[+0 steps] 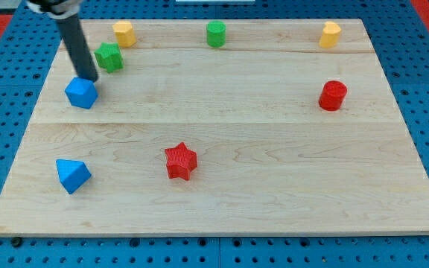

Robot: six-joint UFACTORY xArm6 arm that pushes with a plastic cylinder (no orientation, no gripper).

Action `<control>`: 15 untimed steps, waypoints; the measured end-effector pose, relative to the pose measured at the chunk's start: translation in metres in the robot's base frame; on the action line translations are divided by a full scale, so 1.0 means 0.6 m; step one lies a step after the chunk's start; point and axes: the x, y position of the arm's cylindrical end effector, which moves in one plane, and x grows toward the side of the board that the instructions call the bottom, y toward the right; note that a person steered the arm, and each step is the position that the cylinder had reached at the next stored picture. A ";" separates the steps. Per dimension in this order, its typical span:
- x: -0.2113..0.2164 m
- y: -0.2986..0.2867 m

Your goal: Slide the green star towards the bottom right

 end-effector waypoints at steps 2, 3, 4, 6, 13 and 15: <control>-0.116 -0.024; -0.120 0.014; -0.105 0.065; -0.060 0.089; 0.074 0.313; 0.120 0.388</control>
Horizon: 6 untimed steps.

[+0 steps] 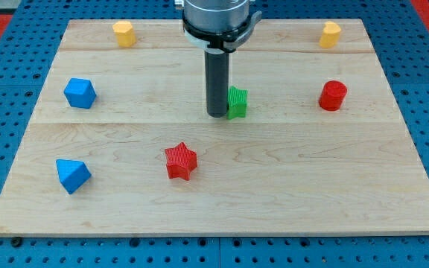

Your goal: Slide the green star towards the bottom right

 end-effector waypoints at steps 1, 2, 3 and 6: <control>-0.022 -0.049; -0.043 -0.034; -0.046 0.032; 0.030 0.123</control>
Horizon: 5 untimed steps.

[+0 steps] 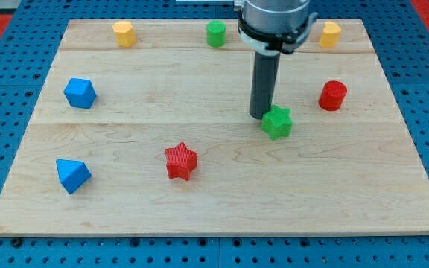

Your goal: Slide the green star towards the bottom right

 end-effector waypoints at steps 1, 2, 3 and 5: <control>0.049 0.031; 0.076 0.059; 0.087 0.095; 0.090 0.156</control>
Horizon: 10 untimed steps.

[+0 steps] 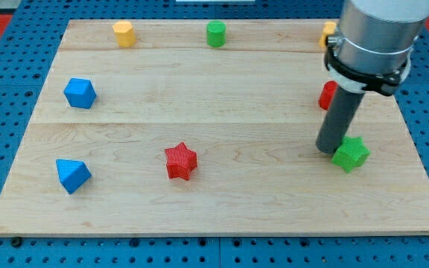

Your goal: Slide the green star towards the bottom right

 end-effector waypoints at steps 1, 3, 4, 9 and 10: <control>-0.008 0.020; -0.022 0.070; -0.021 0.125; 0.064 0.108; 0.057 0.040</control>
